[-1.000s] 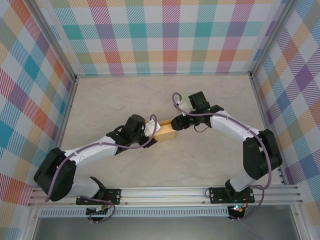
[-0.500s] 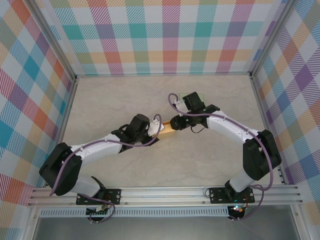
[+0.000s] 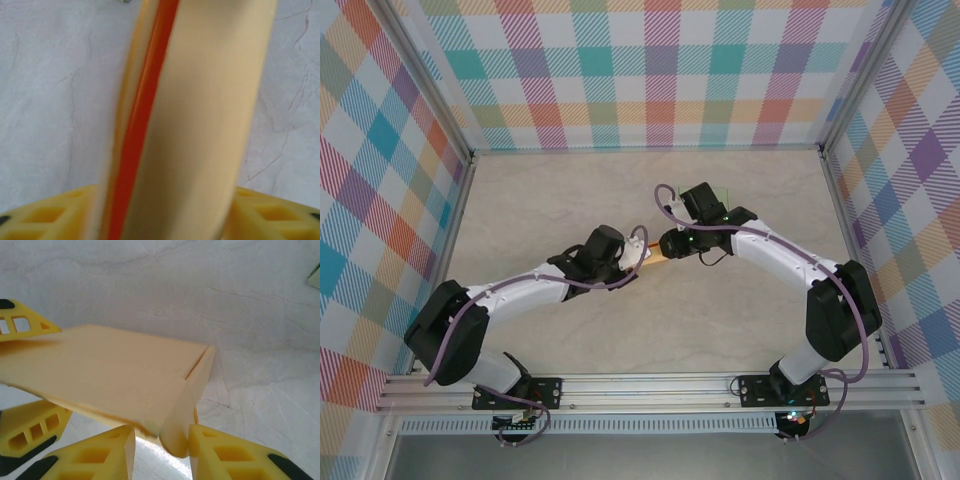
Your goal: Fold the paper box
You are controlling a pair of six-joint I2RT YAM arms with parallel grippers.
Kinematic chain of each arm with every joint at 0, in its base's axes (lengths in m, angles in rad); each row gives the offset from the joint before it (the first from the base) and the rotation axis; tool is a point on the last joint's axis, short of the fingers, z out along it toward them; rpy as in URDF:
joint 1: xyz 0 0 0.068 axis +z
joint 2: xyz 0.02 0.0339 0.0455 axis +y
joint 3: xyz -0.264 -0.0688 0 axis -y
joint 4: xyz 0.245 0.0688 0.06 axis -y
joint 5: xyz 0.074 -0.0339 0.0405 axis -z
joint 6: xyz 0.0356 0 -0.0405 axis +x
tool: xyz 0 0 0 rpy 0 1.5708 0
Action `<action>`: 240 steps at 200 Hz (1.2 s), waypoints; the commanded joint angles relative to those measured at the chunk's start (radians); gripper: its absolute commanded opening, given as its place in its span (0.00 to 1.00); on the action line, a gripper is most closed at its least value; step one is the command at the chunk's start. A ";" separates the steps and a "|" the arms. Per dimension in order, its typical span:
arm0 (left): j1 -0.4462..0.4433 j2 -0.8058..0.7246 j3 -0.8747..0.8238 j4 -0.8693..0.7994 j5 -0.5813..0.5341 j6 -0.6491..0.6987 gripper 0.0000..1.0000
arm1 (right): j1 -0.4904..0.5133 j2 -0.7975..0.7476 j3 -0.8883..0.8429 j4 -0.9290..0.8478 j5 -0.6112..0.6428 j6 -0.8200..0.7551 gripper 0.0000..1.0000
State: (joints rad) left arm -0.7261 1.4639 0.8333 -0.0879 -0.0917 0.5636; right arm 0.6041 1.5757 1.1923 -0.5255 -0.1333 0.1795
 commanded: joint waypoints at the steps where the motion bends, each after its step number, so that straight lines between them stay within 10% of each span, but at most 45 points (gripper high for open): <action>1: -0.007 0.024 0.059 -0.055 0.001 -0.014 0.56 | 0.008 -0.012 0.026 -0.031 0.003 0.018 0.33; 132: 0.038 0.086 0.222 -0.294 0.201 0.024 0.37 | 0.008 0.056 0.110 -0.073 0.056 0.044 0.18; 240: 0.090 0.172 0.306 -0.464 0.372 0.160 0.40 | -0.012 -0.052 0.104 -0.119 0.067 -0.228 0.42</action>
State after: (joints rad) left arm -0.6445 1.6089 1.1057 -0.4526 0.2085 0.6678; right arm 0.6018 1.5238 1.2850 -0.6315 -0.0563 0.0700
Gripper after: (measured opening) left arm 0.397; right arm 0.379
